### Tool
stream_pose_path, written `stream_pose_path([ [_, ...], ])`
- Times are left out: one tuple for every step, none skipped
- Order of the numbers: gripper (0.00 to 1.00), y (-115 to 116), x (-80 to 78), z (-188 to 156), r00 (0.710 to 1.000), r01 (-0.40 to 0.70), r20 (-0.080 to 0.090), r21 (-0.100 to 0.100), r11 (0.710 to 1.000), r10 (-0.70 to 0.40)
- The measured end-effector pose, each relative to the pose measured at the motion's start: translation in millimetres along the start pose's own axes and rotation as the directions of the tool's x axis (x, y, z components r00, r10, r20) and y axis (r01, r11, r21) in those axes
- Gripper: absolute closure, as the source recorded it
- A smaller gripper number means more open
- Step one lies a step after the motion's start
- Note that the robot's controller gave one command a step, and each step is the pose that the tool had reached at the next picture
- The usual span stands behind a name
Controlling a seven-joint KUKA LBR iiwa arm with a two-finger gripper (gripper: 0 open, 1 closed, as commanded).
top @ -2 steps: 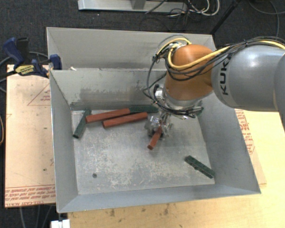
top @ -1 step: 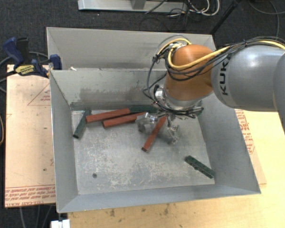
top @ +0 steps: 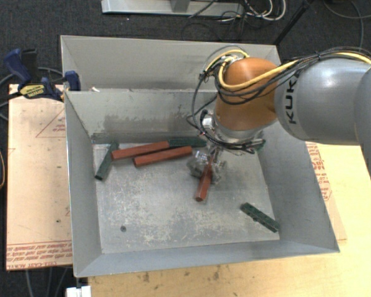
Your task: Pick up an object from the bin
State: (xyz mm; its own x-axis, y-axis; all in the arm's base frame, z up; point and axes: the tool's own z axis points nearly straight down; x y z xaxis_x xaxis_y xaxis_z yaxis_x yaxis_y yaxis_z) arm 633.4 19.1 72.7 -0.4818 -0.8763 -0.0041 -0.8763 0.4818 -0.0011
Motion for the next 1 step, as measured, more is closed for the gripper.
stream_pose_path([
  [1.0,-18.8,8.0,-146.5,1.0,0.004,0.003,0.009,1.0,-0.004],
])
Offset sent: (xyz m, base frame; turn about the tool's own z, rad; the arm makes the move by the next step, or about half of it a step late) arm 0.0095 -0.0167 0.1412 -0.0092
